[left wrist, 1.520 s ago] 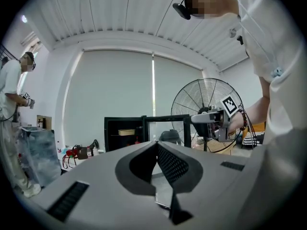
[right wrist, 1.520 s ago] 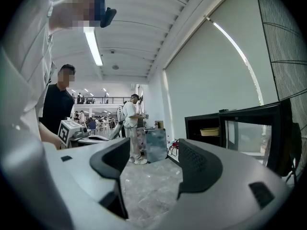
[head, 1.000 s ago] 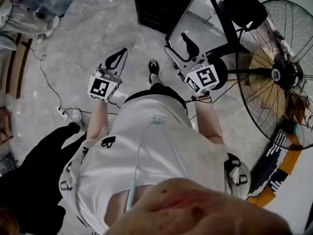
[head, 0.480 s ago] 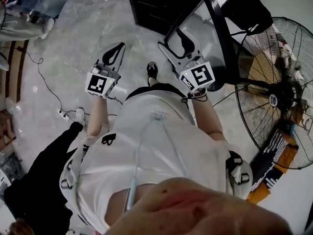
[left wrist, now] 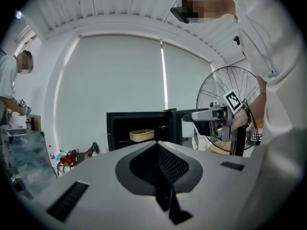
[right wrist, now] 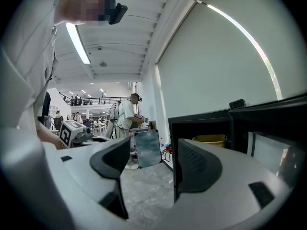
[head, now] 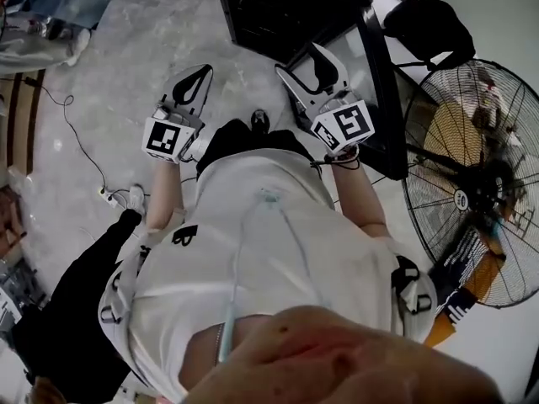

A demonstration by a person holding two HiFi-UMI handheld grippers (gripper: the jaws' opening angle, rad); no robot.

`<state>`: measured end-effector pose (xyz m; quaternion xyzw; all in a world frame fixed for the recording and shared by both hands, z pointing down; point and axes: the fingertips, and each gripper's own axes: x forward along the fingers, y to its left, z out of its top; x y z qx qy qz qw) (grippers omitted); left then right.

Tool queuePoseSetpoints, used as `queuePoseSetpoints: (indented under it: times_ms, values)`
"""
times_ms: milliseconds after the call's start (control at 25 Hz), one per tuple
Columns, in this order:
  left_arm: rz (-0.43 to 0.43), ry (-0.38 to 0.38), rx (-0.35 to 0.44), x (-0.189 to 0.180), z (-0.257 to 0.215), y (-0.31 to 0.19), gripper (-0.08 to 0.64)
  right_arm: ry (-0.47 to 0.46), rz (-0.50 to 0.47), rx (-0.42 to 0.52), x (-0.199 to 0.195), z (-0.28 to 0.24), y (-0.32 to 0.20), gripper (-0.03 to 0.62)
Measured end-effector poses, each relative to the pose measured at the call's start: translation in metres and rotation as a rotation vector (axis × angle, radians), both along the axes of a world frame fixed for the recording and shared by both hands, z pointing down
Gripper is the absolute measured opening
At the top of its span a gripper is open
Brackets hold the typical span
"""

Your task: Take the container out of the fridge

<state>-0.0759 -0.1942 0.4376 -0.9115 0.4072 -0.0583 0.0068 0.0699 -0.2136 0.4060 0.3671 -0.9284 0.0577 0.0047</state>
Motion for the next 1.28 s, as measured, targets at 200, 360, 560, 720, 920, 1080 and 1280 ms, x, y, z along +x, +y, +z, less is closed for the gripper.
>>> queuePoseSetpoints:
  times_ms: [200,360,560,720,920,1080,1280]
  values:
    - [0.029,0.007,-0.013,-0.01,0.004,-0.018,0.008,0.029,0.048,0.018,0.001,-0.003,-0.016,0.302]
    - [0.061,-0.01,-0.007,-0.021,0.0,-0.034,0.008,0.024,0.108,0.017,-0.002,0.002,-0.033,0.302]
    - [0.084,0.011,0.017,-0.024,-0.005,-0.056,0.008,0.014,0.136,0.03,-0.003,0.005,-0.055,0.302]
    - [0.11,-0.003,0.012,-0.026,-0.005,-0.064,0.008,0.039,0.163,0.032,-0.004,0.006,-0.07,0.302]
    - [0.097,0.0,-0.003,-0.033,-0.003,-0.071,0.008,0.141,0.16,0.066,-0.01,0.008,-0.093,0.302]
    - [0.108,0.011,-0.03,-0.035,0.004,-0.073,0.008,0.278,0.131,0.116,-0.02,0.01,-0.109,0.302]
    - [0.113,0.032,-0.054,-0.044,0.008,-0.075,0.008,0.528,0.119,0.164,-0.031,0.031,-0.133,0.302]
